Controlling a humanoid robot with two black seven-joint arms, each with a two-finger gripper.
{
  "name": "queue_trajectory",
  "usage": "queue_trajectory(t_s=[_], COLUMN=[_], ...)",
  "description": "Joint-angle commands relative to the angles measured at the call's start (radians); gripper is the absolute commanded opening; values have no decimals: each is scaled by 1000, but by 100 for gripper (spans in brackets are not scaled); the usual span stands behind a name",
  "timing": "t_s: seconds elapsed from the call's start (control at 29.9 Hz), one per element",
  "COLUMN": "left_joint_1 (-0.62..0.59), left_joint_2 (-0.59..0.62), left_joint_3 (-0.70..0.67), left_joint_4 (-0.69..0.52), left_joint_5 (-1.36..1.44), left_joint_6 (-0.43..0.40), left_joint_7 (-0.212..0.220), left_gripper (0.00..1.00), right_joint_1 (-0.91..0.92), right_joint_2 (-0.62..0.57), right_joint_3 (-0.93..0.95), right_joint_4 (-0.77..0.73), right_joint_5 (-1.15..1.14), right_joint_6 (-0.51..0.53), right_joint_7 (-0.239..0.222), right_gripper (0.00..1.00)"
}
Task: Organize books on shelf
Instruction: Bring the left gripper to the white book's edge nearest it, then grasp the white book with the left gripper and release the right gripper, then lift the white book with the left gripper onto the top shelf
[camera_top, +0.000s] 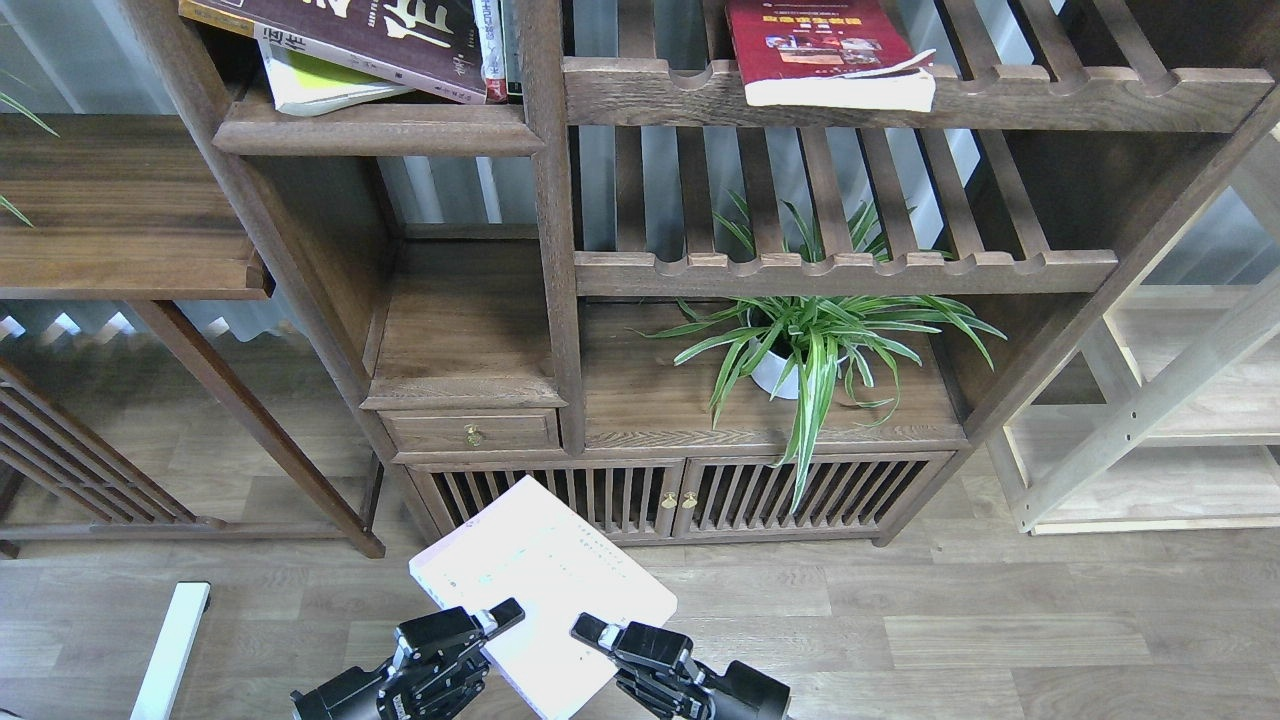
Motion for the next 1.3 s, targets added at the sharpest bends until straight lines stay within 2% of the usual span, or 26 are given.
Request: queue_trajectory(t_s=[0.0, 0.13, 0.43, 0.77, 1.0, 1.17, 1.27], left_joint_1=[-9, -12, -2, 0, 3, 3, 3], left_joint_2=[-3, -11, 2, 62, 68, 132, 212], left_joint_3=[-1, -1, -21, -79, -119, -196, -254], left_joint_4=[3, 3, -5, -87, -129, -210, -276], left_joint_5=[-2, -5, -5, -5, -4, -4, -7], left_joint_6=[0, 0, 0, 0, 0, 0, 0], left_joint_7=[0, 0, 0, 0, 0, 0, 0], left_gripper=[37, 30, 25, 22, 22, 21, 21], right_joint_1=[-25, -42, -13, 19, 21, 15, 16], right_joint_2=[0, 0, 0, 0, 0, 0, -8], right_joint_3=[-13, -28, 10, 133, 183, 226, 226], right_joint_4=[15, 15, 0, -189, -259, -333, -356], right_joint_5=[-9, -26, -24, -26, -24, -20, -14], right_joint_6=[0, 0, 0, 0, 0, 0, 0], right_joint_7=[0, 0, 0, 0, 0, 0, 0], right_gripper=[26, 26, 30, 45, 49, 52, 53])
